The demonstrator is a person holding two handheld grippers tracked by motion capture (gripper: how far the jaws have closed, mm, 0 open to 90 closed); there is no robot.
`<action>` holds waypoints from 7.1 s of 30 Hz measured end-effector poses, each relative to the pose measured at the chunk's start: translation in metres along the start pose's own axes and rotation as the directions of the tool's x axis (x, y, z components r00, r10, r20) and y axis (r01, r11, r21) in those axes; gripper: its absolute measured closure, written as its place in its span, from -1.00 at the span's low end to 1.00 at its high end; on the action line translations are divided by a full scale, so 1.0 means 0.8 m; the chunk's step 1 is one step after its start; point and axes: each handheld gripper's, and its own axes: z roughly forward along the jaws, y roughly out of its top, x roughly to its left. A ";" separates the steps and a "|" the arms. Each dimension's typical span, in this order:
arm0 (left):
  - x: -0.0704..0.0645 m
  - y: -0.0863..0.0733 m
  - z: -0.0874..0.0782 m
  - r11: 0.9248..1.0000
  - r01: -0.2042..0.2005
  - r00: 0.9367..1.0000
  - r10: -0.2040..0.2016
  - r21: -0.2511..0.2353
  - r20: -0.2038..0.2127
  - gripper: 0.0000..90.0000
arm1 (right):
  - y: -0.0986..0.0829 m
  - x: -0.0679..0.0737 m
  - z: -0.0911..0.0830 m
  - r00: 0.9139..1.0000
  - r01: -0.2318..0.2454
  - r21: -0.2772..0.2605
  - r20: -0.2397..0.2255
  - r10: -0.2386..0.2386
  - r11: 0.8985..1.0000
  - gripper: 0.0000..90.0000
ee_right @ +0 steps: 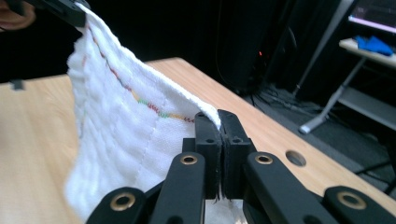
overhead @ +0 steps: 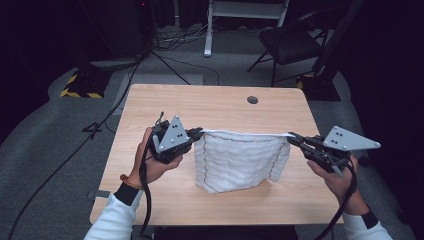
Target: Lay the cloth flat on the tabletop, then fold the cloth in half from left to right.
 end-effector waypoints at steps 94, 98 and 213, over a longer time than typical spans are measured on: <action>0.028 -0.136 0.175 0.915 0.202 0.979 -0.201 0.350 -0.040 -0.48 | -0.156 -0.074 0.198 0.992 -0.127 0.436 0.066 0.109 0.891 -0.19; 0.010 -0.147 0.164 0.909 0.183 0.980 -0.197 0.376 -0.001 -0.48 | -0.165 -0.061 0.178 0.993 -0.117 0.435 0.034 0.114 0.893 -0.20; 0.121 -0.160 0.278 0.821 0.474 0.880 -0.441 0.317 -0.174 0.39 | -0.095 0.184 0.316 0.934 0.193 0.318 -0.351 -0.074 0.928 0.10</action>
